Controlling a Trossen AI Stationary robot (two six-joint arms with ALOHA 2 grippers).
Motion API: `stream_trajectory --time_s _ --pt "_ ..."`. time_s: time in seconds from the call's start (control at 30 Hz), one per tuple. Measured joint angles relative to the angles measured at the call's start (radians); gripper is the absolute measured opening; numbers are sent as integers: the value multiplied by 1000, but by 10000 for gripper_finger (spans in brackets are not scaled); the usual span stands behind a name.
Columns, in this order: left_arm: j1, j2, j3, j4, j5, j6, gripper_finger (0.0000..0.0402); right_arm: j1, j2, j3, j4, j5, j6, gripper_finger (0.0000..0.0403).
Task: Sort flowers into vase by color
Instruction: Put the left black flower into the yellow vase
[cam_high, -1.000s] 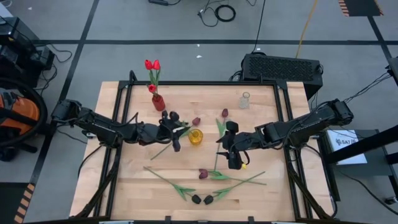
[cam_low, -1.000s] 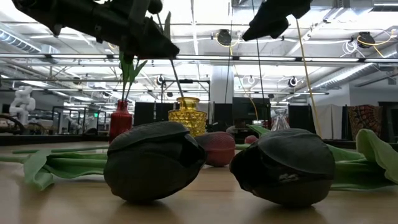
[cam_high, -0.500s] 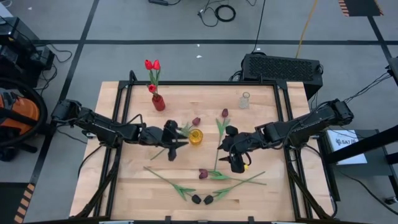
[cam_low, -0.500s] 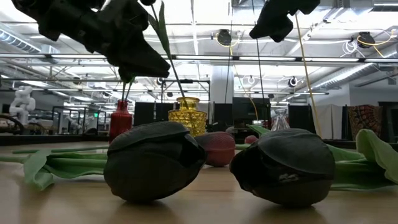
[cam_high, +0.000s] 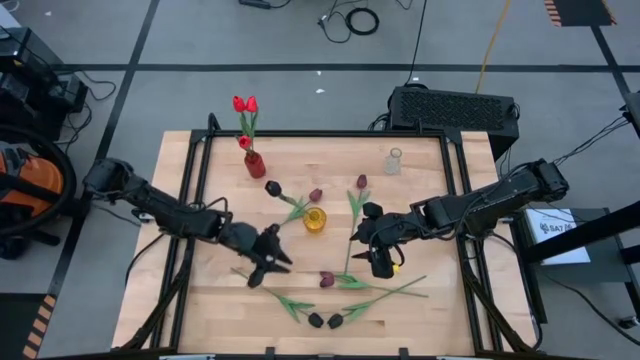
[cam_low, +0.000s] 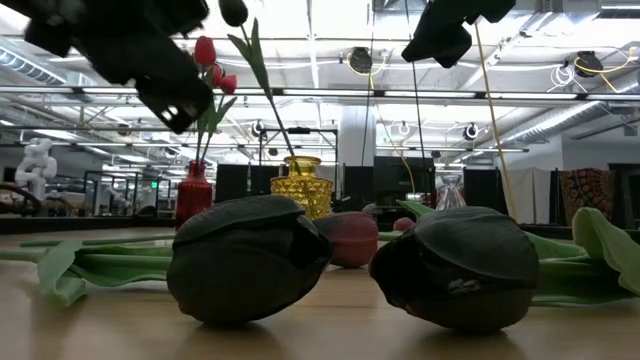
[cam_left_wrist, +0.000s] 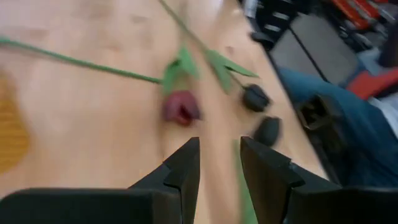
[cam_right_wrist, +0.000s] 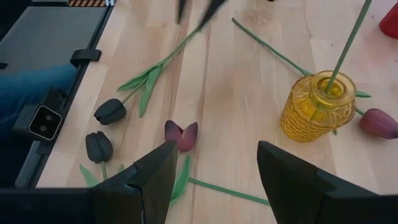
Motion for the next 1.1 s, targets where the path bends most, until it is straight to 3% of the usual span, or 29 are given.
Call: stream_trajectory --time_s 0.17,0.4,0.53,0.87,1.1 --pt "-144 8 0 93 -37 25 121 0 0 0 0 0 -1 215" --pt "-362 16 0 90 -322 42 121 0 -1 0 8 1 -3 215" --pt "-431 47 1 77 -443 17 121 0 -1 0 8 1 -4 215" --pt "-454 283 7 66 -477 -29 121 0 -1 0 8 5 -12 215" --pt "-440 360 9 55 -474 -27 117 0 -1 0 10 5 -12 215"
